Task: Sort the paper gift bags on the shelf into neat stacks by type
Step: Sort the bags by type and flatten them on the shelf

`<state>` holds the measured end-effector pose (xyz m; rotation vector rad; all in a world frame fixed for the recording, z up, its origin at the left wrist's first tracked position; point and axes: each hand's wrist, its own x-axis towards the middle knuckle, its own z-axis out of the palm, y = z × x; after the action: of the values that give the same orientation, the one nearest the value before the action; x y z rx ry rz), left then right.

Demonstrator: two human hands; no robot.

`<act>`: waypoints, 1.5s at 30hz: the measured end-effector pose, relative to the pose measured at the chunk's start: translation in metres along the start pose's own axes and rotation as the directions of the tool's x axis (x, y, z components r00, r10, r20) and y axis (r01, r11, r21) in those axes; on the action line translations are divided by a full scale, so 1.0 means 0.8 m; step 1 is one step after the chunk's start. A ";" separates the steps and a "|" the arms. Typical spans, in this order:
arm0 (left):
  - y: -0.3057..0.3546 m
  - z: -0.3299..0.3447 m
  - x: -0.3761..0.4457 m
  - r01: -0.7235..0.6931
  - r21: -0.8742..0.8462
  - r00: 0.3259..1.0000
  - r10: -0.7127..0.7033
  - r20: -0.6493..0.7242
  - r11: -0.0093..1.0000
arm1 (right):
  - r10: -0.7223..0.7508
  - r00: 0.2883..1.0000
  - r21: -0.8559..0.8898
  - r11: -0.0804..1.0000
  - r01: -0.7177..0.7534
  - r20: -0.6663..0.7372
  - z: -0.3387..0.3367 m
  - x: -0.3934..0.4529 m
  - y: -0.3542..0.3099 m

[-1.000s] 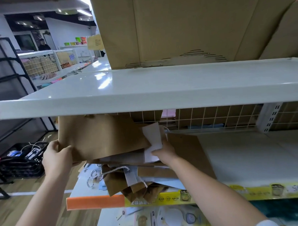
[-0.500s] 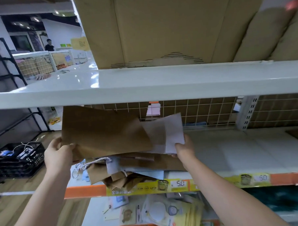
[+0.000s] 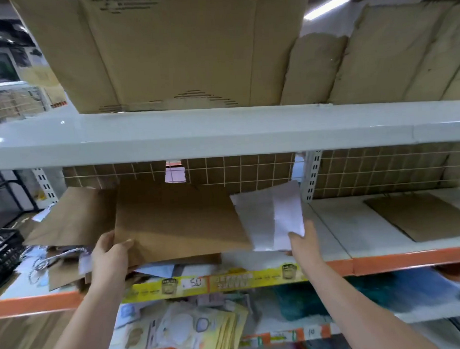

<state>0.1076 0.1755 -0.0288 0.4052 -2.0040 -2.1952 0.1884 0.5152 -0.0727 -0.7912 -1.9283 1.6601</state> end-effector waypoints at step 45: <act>-0.086 0.703 -0.293 0.223 -0.175 0.841 -0.099 0.532 0.959 | 0.260 0.806 0.107 0.965 -0.241 -0.532 -0.699 0.277 0.119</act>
<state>0.1724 0.7852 -0.0306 -0.0699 -1.9533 -2.8533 0.4210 1.0779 -0.0836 -1.3840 -1.4339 1.3914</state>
